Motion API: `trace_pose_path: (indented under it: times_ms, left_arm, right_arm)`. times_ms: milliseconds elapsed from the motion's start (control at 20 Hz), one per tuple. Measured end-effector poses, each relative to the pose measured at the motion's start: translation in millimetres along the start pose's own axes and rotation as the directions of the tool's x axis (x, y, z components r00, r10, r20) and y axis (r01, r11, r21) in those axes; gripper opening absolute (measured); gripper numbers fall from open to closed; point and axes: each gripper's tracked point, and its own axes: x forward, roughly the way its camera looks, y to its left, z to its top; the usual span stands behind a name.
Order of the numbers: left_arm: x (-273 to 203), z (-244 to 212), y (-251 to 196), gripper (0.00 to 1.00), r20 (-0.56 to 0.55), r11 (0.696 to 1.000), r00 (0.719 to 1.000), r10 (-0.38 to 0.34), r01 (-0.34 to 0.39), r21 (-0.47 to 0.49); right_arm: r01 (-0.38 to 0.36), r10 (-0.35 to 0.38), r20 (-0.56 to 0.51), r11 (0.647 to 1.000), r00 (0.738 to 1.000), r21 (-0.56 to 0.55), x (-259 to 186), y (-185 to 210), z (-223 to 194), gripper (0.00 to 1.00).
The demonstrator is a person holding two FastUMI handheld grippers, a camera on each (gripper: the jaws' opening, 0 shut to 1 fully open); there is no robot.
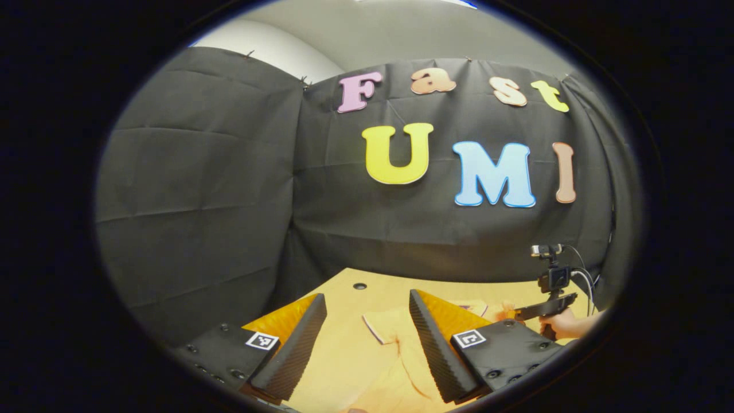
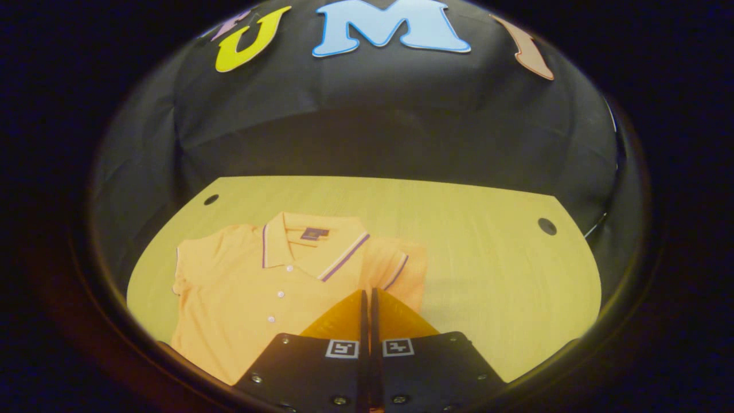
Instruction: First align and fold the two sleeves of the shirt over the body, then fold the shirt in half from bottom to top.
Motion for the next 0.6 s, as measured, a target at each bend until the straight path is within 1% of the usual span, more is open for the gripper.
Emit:
trace_pose_path:
  times_ms: [150,300,400,500,550,600]
  left_arm:
    - [-2.1,-1.0,4.4,0.93,-0.003,1.0,1.0,0.006,-0.006,-0.001]
    - [-1.8,-2.9,8.6,0.93,-0.009,1.0,1.0,0.009,-0.009,-0.004]
    - [-0.9,-3.5,13.1,0.93,-0.015,1.0,1.0,0.012,-0.012,-0.009]
    - [3.6,-5.6,13.8,0.93,-0.02,1.0,1.0,0.01,-0.01,-0.015]
    - [3.5,-6.5,15.2,0.93,-0.022,1.0,1.0,0.008,-0.008,-0.016]
    - [4.2,-7.8,14.6,0.93,-0.025,1.0,1.0,0.004,-0.005,-0.018]
  right_arm:
    - [-0.013,0.013,-0.032,1.0,0.999,-0.022,7.4,8.7,-8.5,0.01]
    - [-0.038,0.036,-0.076,0.999,0.996,-0.028,13.1,17.9,-20.9,0.04]
    - [-0.05,0.048,-0.087,0.998,0.995,-0.023,14.5,20.4,-23.2,0.08]
    - [-0.059,0.057,-0.086,0.998,0.995,-0.025,13.6,22.6,-22.2,0.09]
    - [-0.066,0.064,-0.085,0.997,0.994,-0.026,12.1,23.8,-22.9,0.15]
    - [-0.076,0.074,-0.087,0.997,0.993,-0.027,9.8,26.8,-22.4,0.17]
